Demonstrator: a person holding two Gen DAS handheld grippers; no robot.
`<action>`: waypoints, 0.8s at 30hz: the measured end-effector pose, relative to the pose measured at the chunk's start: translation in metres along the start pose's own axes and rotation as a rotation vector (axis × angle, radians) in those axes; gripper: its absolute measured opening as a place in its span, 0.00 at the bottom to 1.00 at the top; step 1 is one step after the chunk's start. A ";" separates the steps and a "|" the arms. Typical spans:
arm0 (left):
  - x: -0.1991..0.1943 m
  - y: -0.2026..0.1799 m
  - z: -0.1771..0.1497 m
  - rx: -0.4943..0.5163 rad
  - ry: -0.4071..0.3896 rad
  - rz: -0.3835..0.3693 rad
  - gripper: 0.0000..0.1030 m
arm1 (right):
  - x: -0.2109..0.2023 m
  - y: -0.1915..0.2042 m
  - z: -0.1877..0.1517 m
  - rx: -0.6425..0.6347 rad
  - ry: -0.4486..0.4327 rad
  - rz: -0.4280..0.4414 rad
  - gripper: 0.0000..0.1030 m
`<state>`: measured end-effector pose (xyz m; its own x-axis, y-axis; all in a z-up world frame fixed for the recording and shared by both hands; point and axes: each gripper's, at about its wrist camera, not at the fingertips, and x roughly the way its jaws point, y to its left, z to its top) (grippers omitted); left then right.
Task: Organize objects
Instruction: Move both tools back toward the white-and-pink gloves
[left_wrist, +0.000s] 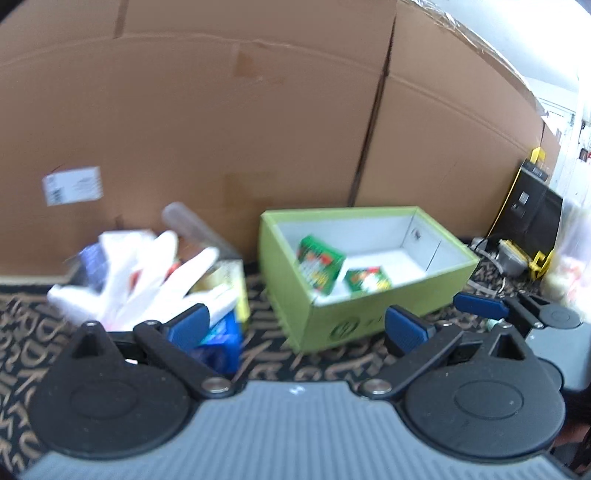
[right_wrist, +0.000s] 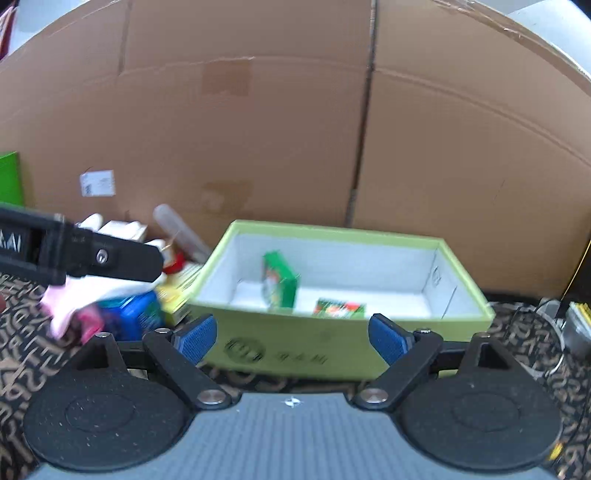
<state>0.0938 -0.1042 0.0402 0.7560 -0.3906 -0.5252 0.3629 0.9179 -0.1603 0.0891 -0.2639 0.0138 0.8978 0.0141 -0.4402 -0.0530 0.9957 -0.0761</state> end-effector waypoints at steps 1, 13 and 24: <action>-0.005 0.007 -0.009 -0.018 0.007 0.009 1.00 | -0.012 -0.004 -0.001 0.000 -0.001 0.008 0.90; -0.031 0.093 -0.067 -0.191 0.103 0.152 1.00 | -0.019 0.050 -0.048 -0.022 0.064 0.115 0.90; 0.019 0.124 -0.031 -0.143 0.085 0.135 1.00 | -0.013 0.095 -0.038 -0.098 0.032 0.143 0.90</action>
<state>0.1363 0.0048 -0.0154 0.7414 -0.2620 -0.6178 0.1762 0.9643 -0.1975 0.0562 -0.1725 -0.0220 0.8638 0.1504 -0.4808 -0.2227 0.9701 -0.0966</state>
